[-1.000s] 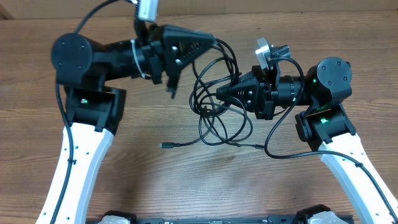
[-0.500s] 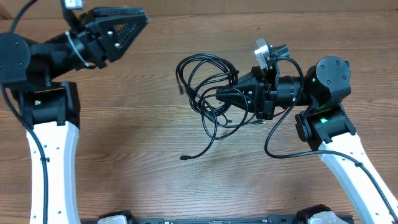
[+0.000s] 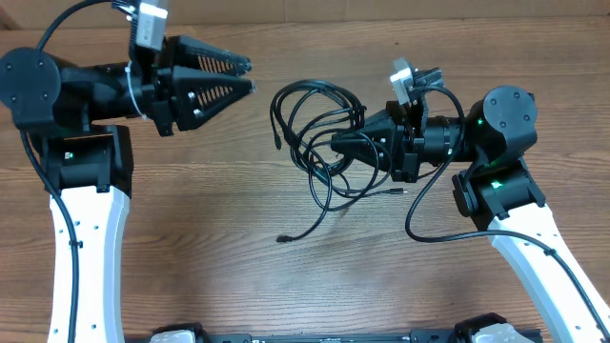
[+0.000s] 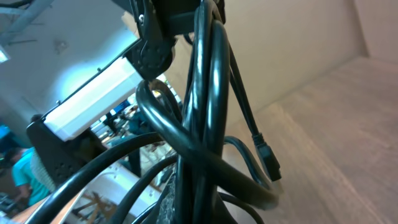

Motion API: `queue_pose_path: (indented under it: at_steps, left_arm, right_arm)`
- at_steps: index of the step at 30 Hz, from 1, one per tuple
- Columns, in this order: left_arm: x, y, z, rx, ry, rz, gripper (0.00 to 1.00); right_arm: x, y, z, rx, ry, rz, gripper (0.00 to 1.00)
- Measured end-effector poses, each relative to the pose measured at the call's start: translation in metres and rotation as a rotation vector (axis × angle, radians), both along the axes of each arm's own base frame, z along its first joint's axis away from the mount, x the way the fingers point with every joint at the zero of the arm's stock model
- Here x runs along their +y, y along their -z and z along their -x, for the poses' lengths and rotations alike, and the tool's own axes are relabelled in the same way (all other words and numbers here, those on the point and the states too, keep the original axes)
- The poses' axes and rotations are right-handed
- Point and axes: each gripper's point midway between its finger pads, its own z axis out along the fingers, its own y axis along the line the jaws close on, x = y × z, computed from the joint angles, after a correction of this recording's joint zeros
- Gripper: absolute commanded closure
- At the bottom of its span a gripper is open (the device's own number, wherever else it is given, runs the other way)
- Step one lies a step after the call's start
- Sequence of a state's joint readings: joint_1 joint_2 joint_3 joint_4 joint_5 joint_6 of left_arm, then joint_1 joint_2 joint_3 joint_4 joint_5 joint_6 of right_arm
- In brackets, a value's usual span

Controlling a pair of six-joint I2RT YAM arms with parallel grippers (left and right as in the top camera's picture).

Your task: Untangle cables

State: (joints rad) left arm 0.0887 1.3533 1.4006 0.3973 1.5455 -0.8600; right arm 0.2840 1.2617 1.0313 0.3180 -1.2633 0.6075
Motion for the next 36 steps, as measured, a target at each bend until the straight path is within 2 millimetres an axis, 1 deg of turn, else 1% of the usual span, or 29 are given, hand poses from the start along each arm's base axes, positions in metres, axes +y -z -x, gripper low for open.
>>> queue_pose_path:
  at_steps: [2, 3, 5, 6, 8, 11, 13, 14, 16, 19, 21, 23, 25, 26, 27, 29, 31, 32, 36]
  left_arm:
    - [-0.004, 0.001, 0.004, -0.023, 0.023, -0.006, 0.48]
    - [-0.006, 0.001, 0.005, -0.036, 0.032, -0.009, 0.48]
    - [-0.01, 0.001, 0.007, -0.055, 0.048, -0.012, 0.49]
    - [-0.012, 0.002, 0.009, -0.066, 0.055, -0.013, 0.53]
    - [-0.015, 0.002, 0.01, -0.078, 0.065, -0.013, 0.53]
    - [-0.017, 0.003, 0.01, -0.084, 0.072, -0.014, 0.43]
    - [-0.017, 0.006, 0.008, -0.049, 0.073, -0.01, 0.36]
    - [-0.017, 0.009, 0.005, -0.015, 0.07, -0.007, 0.34]
    - [-0.017, 0.015, -0.002, 0.044, 0.059, 0.0, 0.27]
    - [-0.017, 0.024, -0.014, 0.11, 0.036, 0.01, 0.23]
    - [-0.016, 0.028, -0.021, 0.142, 0.021, 0.016, 0.2]
    - [-0.016, 0.029, -0.024, 0.153, 0.008, 0.019, 0.18]
    - [-0.016, 0.029, -0.025, 0.154, 0.002, 0.021, 0.18]
    - [-0.016, 0.029, -0.025, 0.156, 0.001, 0.021, 0.18]
    - [-0.016, 0.029, -0.026, 0.154, -0.003, 0.022, 0.18]
    - [-0.016, 0.029, -0.026, 0.156, -0.005, 0.023, 0.17]
    - [-0.016, 0.029, -0.027, 0.156, -0.007, 0.023, 0.16]
    - [-0.016, 0.029, -0.027, 0.156, -0.007, 0.023, 0.16]
    - [-0.016, 0.029, -0.028, 0.156, -0.013, 0.025, 0.13]
  right_arm:
    - [0.0, 0.008, 0.004, 0.028, -0.028, 0.019, 0.96]
    - [0.0, 0.009, 0.005, 0.032, -0.032, 0.022, 0.97]
    - [0.0, 0.013, 0.007, 0.044, -0.045, 0.031, 0.97]
    - [0.0, 0.013, 0.008, 0.043, -0.051, 0.033, 0.96]
    - [0.0, 0.014, 0.009, 0.037, -0.059, 0.034, 0.97]
    - [0.0, 0.014, 0.01, 0.029, -0.066, 0.034, 0.96]
    - [0.0, 0.014, 0.01, 0.026, -0.066, 0.034, 0.96]
    - [0.0, 0.014, 0.01, 0.028, -0.065, 0.034, 0.97]
    - [0.0, 0.015, 0.009, 0.043, -0.057, 0.036, 0.96]
    - [0.0, 0.021, 0.001, 0.117, -0.013, 0.049, 0.96]
    - [0.0, 0.031, -0.008, 0.223, 0.046, 0.068, 0.96]
    - [-0.003, 0.05, -0.023, 0.379, 0.146, 0.106, 0.96]
    - [-0.011, 0.081, -0.038, 0.597, 0.295, 0.17, 0.96]
    - [-0.022, 0.108, -0.046, 0.747, 0.419, 0.224, 0.96]
    - [-0.025, 0.114, -0.049, 0.779, 0.453, 0.232, 0.96]
    - [-0.043, 0.144, -0.058, 0.932, 0.619, 0.287, 0.96]
    - [-0.055, 0.158, -0.064, 0.998, 0.727, 0.305, 0.96]
    - [-0.059, 0.161, -0.066, 1.015, 0.764, 0.307, 0.96]
    - [-0.072, 0.169, -0.074, 1.049, 0.874, 0.305, 0.96]
